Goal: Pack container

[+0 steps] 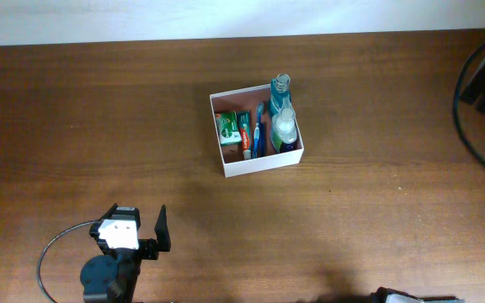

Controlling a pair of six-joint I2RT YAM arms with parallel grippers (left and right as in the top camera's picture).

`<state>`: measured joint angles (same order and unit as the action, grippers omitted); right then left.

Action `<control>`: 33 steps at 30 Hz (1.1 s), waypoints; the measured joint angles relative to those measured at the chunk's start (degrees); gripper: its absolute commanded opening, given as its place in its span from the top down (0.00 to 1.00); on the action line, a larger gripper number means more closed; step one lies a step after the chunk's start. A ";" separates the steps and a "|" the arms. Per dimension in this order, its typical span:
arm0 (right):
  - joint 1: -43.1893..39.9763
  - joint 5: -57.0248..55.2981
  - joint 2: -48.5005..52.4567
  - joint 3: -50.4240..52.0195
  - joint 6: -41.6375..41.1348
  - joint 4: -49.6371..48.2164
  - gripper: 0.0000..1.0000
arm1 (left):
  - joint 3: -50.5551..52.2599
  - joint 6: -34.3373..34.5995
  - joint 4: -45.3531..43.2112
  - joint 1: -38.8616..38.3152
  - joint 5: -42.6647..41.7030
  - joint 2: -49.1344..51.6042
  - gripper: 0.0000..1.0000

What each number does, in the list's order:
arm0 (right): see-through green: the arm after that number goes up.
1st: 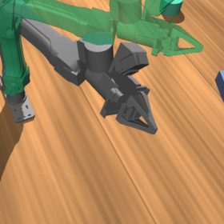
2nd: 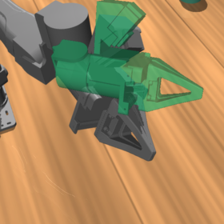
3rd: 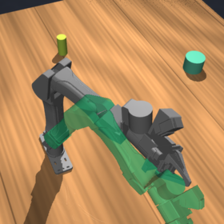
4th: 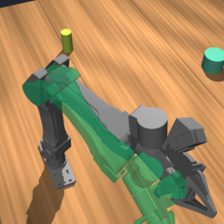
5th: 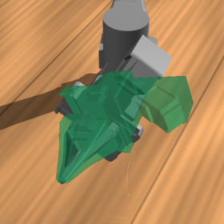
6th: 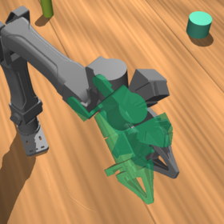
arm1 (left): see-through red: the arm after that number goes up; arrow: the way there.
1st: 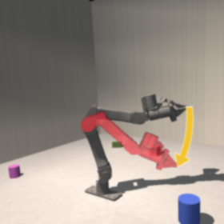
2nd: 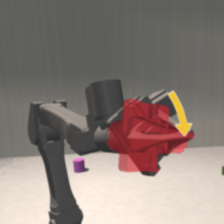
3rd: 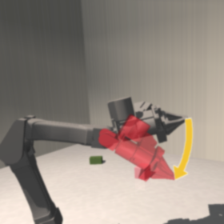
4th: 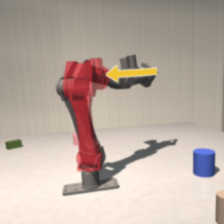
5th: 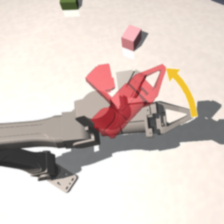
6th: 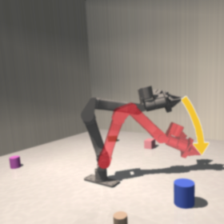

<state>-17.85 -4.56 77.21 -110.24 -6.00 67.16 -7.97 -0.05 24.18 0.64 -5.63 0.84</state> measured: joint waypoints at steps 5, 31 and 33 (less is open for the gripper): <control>2.75 0.55 -6.62 7.65 5.57 -10.88 0.02 | 0.00 0.00 0.00 0.00 0.00 0.00 0.01; 12.28 5.31 -52.59 81.94 9.68 -65.53 0.02 | 0.17 -0.02 0.00 0.00 -0.02 0.00 0.01; 12.28 5.75 -56.04 84.91 9.70 -65.79 0.02 | 0.17 0.00 -0.02 0.00 -0.02 0.00 0.01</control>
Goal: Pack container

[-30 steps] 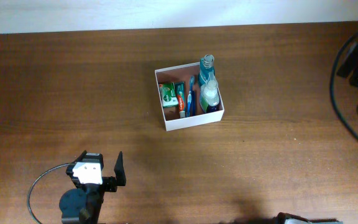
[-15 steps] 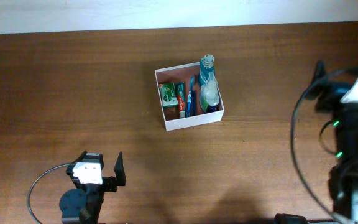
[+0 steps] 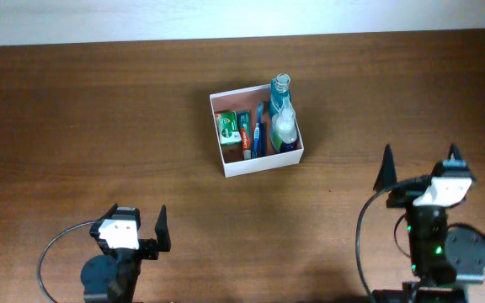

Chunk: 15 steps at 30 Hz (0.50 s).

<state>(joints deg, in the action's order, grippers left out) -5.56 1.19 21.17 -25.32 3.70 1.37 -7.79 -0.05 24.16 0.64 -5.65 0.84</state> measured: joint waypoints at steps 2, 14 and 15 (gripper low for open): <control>0.00 0.26 -3.17 2.75 0.00 -0.04 0.02 | 0.00 -0.02 0.00 0.00 0.02 0.00 0.01; 0.00 0.46 -17.29 14.60 -0.02 -0.13 0.02 | 0.04 -0.02 0.02 0.00 0.02 -0.07 0.00; 0.00 0.46 -17.88 15.04 0.02 -0.13 0.02 | 0.04 0.00 0.00 0.00 0.02 -0.07 0.01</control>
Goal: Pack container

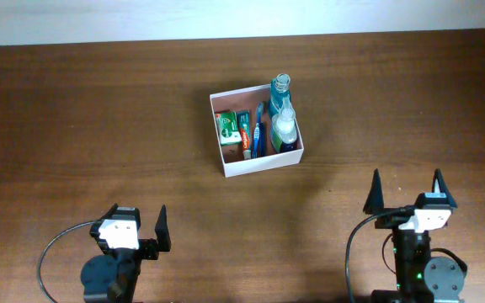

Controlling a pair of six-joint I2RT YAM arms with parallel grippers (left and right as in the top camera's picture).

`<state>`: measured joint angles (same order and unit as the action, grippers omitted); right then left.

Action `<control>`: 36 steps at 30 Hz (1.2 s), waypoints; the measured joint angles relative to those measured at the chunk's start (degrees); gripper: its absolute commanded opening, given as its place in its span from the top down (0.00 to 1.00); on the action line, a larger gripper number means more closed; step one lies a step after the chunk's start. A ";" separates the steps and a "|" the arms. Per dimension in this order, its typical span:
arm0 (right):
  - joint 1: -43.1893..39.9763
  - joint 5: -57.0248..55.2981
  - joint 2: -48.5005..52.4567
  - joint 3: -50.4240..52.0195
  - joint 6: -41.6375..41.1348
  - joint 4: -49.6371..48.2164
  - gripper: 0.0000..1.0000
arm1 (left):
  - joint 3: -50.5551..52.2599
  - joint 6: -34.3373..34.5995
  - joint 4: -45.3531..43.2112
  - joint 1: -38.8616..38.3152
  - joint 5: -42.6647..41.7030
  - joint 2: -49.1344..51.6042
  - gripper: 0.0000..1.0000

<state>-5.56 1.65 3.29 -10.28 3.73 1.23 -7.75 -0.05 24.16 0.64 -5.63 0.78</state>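
A white open box (226, 165) stands on the brown table a little right of centre at the back. Inside it lie a green packet (228, 128), a red and green toothpaste box (244, 128), a blue toothbrush (258, 133), a clear bottle (285, 126) and a blue bottle (279, 91). My left gripper (137, 219) sits near the front left edge, its one visible finger (161, 227) well apart from the wrist body, nothing held. My right gripper (406, 190) sits at the front right, open and empty, fingertips pointing towards the back.
Black cables and a dark device lie at the table's far right edge. A grey cable (53, 252) loops from the left arm's base. The pale wall runs along the table's back edge.
The right gripper has moved a little left and towards the front edge. Its fingers now stand straight and parallel instead of skewed. The left arm and the box are unchanged.
At first only the left arm showed, resting at the front left, with the right arm nearly out of view at the bottom edge. Then the right gripper stood open at the front right. Now it sits slightly lower and squared up. The box's contents stayed the same.
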 measured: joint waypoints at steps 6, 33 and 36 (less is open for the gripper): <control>0.00 0.00 -2.45 2.86 -0.02 0.00 0.02 | 0.00 0.00 0.02 0.00 -0.02 0.00 0.01; 0.00 0.00 -2.47 9.60 0.00 2.54 0.02 | 0.00 -0.02 0.00 0.00 0.00 0.00 0.01; 0.00 0.00 -2.49 9.62 -0.04 2.86 0.02 | 0.00 0.00 0.02 0.00 0.00 0.00 0.01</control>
